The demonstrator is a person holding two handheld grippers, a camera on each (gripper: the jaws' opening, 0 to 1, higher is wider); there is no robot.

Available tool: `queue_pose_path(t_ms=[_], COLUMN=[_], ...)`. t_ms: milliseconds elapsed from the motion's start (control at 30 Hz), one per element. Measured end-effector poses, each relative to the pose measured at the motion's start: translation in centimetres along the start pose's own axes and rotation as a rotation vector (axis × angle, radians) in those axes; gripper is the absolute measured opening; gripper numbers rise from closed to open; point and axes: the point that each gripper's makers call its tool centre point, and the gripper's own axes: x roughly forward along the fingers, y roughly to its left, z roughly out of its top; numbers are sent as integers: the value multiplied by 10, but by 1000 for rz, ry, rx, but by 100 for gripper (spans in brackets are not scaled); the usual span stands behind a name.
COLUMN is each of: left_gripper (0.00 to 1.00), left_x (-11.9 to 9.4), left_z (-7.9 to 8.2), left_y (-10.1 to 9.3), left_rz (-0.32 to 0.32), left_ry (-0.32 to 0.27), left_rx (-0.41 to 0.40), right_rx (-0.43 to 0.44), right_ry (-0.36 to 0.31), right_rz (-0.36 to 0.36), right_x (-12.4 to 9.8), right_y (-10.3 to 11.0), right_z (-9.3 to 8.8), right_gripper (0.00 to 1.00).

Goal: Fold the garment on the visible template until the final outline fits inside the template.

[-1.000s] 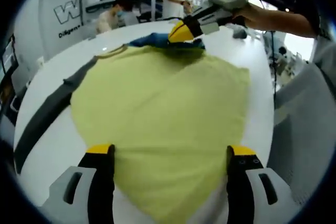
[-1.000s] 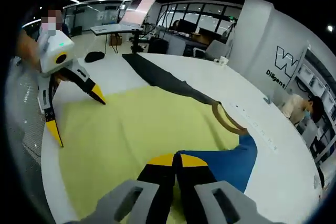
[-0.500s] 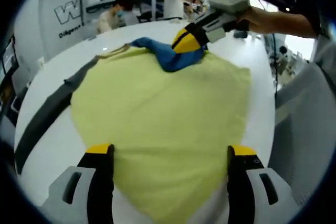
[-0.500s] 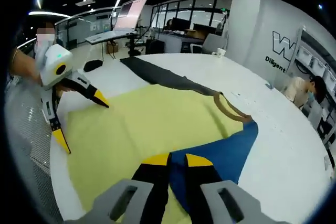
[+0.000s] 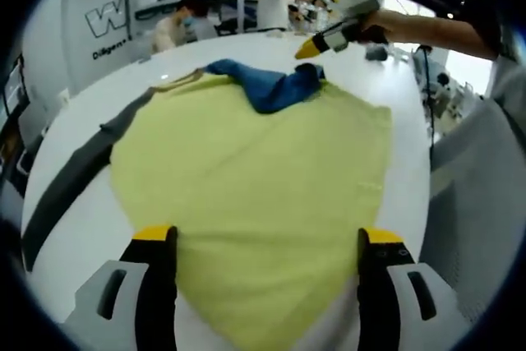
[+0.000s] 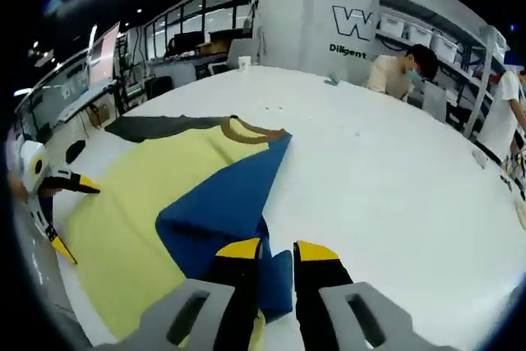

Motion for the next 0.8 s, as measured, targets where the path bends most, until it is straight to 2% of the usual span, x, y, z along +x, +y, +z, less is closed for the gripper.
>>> queue_pose_path(t_ms=[167, 267, 367, 467, 700, 800], left_gripper=[86, 86, 86, 86, 85, 84], left_x=[1, 1, 2, 1, 1, 1], left_z=[0, -4, -3, -3, -4, -4], left_y=[0, 0, -1, 0, 2, 2], left_rz=[3, 5, 4, 5, 5, 8], left_ry=[0, 22, 16, 13, 14, 11], left_rx=[3, 45, 34, 32, 36, 33], right_rx=[158, 172, 177, 160, 168, 174], right_ry=[37, 59, 75, 84, 54, 37], right_rz=[41, 40, 46, 51, 6, 9], right_x=[10, 8, 13, 12, 1, -4], right_y=[3, 7, 5, 5, -14, -23], right_z=[-19, -26, -35, -34, -23, -16], right_gripper=[9, 10, 8, 0, 0, 0])
